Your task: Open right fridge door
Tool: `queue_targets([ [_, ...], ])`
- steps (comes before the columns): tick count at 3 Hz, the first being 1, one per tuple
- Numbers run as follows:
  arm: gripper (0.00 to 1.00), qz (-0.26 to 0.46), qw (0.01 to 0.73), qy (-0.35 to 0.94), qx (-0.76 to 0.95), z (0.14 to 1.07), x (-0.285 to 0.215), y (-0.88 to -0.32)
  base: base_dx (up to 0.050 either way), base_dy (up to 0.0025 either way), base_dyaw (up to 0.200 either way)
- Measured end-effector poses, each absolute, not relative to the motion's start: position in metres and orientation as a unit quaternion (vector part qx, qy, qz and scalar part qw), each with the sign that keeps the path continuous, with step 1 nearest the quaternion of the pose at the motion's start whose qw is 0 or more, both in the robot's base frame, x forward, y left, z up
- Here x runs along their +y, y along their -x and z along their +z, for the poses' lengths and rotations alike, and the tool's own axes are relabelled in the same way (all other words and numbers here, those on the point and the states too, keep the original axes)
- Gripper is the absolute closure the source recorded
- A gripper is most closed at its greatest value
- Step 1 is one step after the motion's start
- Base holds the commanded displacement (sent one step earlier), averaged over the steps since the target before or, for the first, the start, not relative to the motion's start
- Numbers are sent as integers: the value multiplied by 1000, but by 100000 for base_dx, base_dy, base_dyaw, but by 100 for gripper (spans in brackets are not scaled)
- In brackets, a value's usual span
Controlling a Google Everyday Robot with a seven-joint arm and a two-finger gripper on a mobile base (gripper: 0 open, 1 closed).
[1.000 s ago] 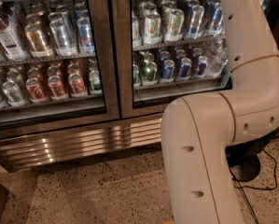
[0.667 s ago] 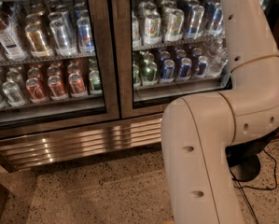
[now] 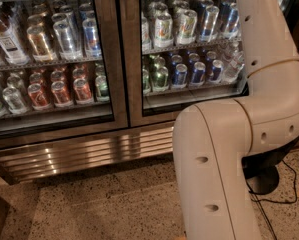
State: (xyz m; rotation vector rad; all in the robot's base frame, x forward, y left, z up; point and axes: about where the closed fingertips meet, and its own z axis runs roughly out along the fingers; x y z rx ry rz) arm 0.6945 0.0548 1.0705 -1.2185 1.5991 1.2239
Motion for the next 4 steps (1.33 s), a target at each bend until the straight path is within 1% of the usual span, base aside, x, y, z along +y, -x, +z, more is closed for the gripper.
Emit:
queue_targets([
  [1,81,480,384,478,627,1071,55,-694,0,0,0],
  [4,11,480,385,477,628,1071,54,-695,0,0,0],
])
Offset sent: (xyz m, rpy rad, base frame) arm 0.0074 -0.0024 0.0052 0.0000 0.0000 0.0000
